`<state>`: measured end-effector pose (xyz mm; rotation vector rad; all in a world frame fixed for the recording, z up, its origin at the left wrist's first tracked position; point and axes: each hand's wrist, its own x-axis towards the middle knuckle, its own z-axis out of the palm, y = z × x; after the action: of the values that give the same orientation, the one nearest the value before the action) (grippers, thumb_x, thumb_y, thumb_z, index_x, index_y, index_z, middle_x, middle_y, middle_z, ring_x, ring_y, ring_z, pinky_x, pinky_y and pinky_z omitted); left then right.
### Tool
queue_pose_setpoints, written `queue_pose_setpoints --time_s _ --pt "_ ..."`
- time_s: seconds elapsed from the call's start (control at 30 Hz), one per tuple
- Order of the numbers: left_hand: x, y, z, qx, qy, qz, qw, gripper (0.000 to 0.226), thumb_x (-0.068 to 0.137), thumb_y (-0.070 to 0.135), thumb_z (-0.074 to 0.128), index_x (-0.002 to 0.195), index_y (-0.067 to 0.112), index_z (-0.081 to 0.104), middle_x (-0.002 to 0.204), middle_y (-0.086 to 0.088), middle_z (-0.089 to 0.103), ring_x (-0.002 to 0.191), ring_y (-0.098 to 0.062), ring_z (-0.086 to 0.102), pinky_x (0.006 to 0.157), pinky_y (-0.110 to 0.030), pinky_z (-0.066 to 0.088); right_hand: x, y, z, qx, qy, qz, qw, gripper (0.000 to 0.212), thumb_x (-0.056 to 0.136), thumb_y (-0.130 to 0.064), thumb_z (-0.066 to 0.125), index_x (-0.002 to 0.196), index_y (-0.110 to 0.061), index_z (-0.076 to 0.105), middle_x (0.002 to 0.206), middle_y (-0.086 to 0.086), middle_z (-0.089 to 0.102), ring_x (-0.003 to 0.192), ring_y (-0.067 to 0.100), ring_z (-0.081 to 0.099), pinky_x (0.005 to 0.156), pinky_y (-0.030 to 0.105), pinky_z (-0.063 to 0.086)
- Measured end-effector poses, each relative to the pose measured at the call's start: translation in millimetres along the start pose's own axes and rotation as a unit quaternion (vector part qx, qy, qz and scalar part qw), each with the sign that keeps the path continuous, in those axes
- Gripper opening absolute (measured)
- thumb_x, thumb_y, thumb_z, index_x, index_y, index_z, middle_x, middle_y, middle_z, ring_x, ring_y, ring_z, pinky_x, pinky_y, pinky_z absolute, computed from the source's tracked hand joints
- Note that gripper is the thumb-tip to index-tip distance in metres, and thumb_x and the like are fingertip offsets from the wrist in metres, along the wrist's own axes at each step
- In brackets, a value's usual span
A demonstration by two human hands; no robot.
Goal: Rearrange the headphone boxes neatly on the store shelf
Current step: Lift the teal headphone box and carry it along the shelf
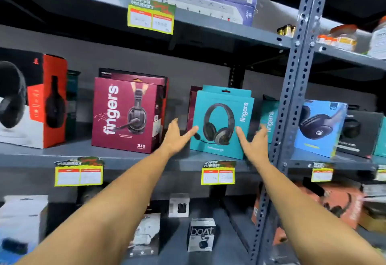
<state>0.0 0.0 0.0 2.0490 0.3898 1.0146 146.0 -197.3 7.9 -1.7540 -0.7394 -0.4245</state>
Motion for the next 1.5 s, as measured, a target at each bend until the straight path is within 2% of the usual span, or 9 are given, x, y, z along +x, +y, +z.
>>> queue_pose_setpoints --time_s 0.2,0.43,0.57,0.67,0.9,1.0,1.23,1.37,1.5 --pt "16 -5 12 0.024 -0.177 -0.054 0.982 0.078 0.089 0.056 0.055 0.152 0.022 0.024 0.153 0.001 0.04 0.14 -0.022 0.038 0.117 -0.043 0.026 9 22 6 0.048 -0.115 0.096 0.988 0.091 0.082 -0.063 0.057 0.147 -0.008 0.026 0.146 0.009 0.048 0.128 0.028 0.048 0.102 0.036 0.04" --pt "17 -13 12 0.068 -0.122 0.028 0.99 0.046 0.095 0.038 0.057 0.135 0.015 0.052 0.133 -0.003 0.06 0.117 -0.018 0.057 0.097 -0.03 0.045 12 33 6 0.067 -0.162 0.061 0.983 0.052 0.09 -0.059 0.05 0.127 -0.023 0.041 0.134 0.002 0.058 0.108 0.019 0.057 0.091 0.029 0.043" --pt "10 -8 10 0.121 0.014 0.119 0.985 0.038 0.091 0.044 0.059 0.107 0.01 0.067 0.091 -0.002 0.073 0.073 -0.011 0.069 0.064 -0.02 0.05 13 31 4 0.105 -0.143 0.073 0.981 0.072 0.091 -0.068 0.034 0.147 -0.022 0.035 0.144 0.003 0.05 0.128 0.025 0.049 0.107 0.036 0.035" --pt "-2 -2 11 0.144 0.027 0.146 0.978 0.039 0.092 0.05 0.054 0.095 0.012 0.063 0.073 0.0 0.071 0.047 -0.007 0.064 0.05 -0.021 0.052 17 35 3 0.139 -0.162 0.089 0.973 0.107 0.062 -0.095 0.033 0.146 -0.029 0.039 0.142 0.001 0.054 0.128 0.023 0.052 0.112 0.046 0.036" --pt "-7 0 14 0.191 0.042 0.167 0.966 0.039 0.094 0.05 0.05 0.092 0.012 0.057 0.078 -0.009 0.07 0.063 -0.019 0.066 0.055 -0.037 0.054 25 45 3 0.155 -0.189 0.087 0.966 0.107 0.059 -0.097 0.034 0.145 -0.033 0.041 0.142 -0.006 0.054 0.128 0.018 0.051 0.113 0.045 0.035" --pt "-9 3 14 0.205 0.033 0.169 0.963 0.033 0.096 0.044 0.051 0.088 0.013 0.052 0.074 -0.006 0.066 0.065 -0.019 0.062 0.051 -0.029 0.046 18 36 -1 0.141 -0.186 0.065 0.97 0.082 0.083 -0.079 0.031 0.149 -0.031 0.034 0.146 -0.004 0.048 0.132 0.02 0.046 0.114 0.042 0.031" --pt "-42 10 11 0.239 0.096 0.161 0.953 0.042 0.09 0.049 0.058 0.108 0.011 0.053 0.08 0.005 0.065 0.066 -0.013 0.056 0.059 -0.03 0.042 -15 23 -3 0.125 -0.115 -0.052 0.984 0.046 0.103 -0.036 0.037 0.142 -0.013 0.042 0.123 -0.003 0.053 0.113 0.019 0.055 0.078 0.002 0.041" --pt "-64 -1 6 0.161 0.135 0.18 0.961 0.052 0.086 0.051 0.061 0.119 0.014 0.05 0.107 0.003 0.067 0.091 -0.018 0.064 0.074 -0.035 0.053 -39 12 7 0.126 -0.035 -0.125 0.983 0.063 0.093 -0.059 0.04 0.138 -0.014 0.044 0.129 0.007 0.057 0.116 0.023 0.057 0.096 0.045 0.049" --pt "-86 -10 -18 0.066 0.175 0.212 0.959 0.048 0.088 0.042 0.063 0.123 0.012 0.049 0.111 0.0 0.062 0.097 -0.009 0.06 0.08 -0.019 0.049 -64 -22 20 0.134 -0.009 -0.162 0.978 0.066 0.092 -0.062 0.038 0.136 -0.013 0.046 0.128 0.008 0.06 0.116 0.025 0.057 0.095 0.051 0.047"
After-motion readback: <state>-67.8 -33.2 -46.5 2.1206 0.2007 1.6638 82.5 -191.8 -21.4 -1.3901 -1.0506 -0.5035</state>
